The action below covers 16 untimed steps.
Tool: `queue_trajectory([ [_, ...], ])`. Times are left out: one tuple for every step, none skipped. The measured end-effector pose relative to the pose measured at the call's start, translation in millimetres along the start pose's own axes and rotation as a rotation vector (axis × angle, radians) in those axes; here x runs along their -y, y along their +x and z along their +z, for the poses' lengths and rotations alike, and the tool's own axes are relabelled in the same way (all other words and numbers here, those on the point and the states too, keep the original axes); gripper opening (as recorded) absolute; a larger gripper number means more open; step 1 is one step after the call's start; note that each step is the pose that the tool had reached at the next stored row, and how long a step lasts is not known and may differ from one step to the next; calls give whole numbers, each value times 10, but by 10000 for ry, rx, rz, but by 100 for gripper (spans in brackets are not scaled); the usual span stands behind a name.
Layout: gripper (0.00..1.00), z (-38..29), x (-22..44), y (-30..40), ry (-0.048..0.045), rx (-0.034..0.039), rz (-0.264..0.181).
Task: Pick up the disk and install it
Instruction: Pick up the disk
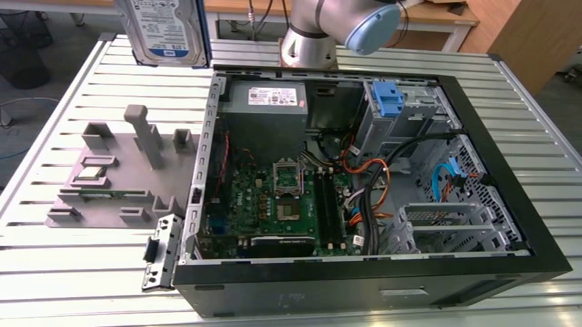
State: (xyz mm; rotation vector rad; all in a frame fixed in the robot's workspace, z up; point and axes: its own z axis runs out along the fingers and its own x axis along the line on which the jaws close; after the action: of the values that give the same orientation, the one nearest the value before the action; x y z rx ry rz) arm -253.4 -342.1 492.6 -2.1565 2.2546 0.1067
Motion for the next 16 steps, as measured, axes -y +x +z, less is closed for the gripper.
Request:
queue_trajectory([
  [35,0,6,0,0,0,0],
  [35,0,11,0,0,0,0],
  [35,0,16,-1,1,1,0],
  [35,-1,22,-1,0,0,0],
  [35,-1,29,-1,1,0,0],
  [35,-1,38,-2,1,0,0],
  [35,-1,48,-2,1,1,0],
  [35,-2,58,-3,0,0,0],
  [35,-2,70,-3,0,0,0],
  [35,-3,84,-4,0,0,0],
  [35,-3,99,-5,0,0,0],
  [35,-4,117,-5,1,0,1],
  [35,-4,134,-6,1,1,1],
  [35,-5,151,-7,0,0,0],
  [35,-5,169,-8,0,1,0],
  [35,-6,187,-9,1,1,0],
])
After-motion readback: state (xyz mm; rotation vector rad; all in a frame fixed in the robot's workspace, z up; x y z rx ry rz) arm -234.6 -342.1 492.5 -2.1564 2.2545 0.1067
